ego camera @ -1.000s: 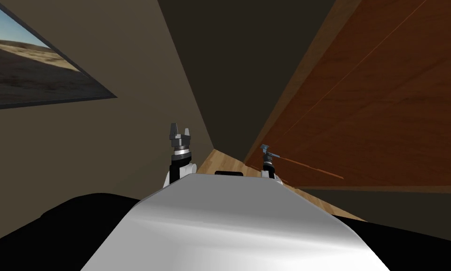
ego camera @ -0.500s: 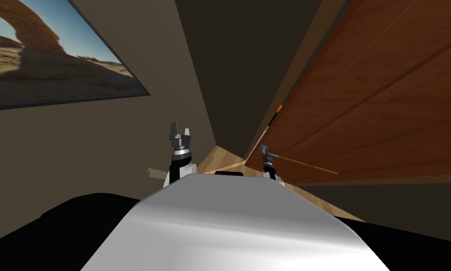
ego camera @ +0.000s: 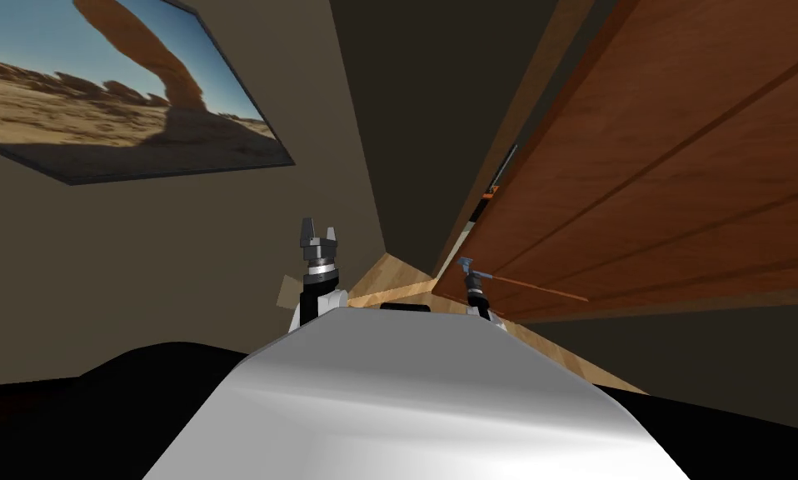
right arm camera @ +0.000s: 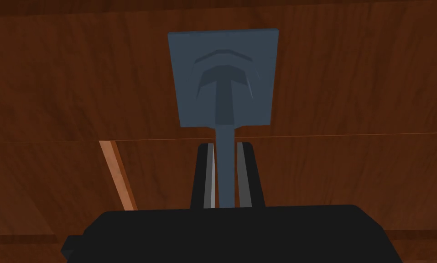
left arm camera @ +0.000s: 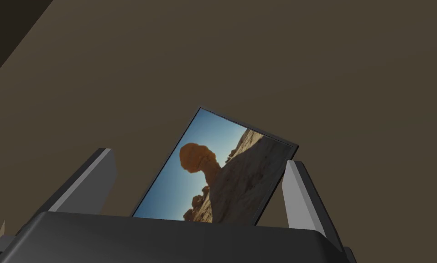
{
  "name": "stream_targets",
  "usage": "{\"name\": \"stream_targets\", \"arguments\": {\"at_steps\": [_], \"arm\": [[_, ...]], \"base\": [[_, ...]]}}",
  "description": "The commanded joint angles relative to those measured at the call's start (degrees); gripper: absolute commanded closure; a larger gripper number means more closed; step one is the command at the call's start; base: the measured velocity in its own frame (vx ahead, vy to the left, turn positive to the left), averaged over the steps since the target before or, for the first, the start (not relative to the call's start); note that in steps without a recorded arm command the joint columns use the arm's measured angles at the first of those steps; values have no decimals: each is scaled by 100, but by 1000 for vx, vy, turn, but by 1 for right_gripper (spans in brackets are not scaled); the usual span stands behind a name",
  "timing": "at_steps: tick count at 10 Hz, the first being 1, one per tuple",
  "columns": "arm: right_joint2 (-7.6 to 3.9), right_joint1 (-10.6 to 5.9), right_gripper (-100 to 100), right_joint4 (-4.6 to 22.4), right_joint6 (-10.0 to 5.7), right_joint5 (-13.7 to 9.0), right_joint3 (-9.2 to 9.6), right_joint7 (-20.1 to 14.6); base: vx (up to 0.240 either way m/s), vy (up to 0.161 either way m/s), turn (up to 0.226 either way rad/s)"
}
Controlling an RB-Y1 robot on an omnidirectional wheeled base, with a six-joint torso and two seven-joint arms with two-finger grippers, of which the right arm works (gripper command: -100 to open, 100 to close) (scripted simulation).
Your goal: Pull the door open
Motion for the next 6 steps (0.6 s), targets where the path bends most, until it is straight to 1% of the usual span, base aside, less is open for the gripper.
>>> {"name": "stream_targets", "arguments": {"at_steps": [1, 4, 6], "arm": [[-48, 53, 100, -13, -72, 78, 78, -122], [-152, 144, 100, -34, -219, 243, 244, -362], [-215, 197, 100, -46, -306, 342, 343, -505]], "base": [[-223, -52, 100], [-236, -48, 105], [-285, -41, 88]]}}
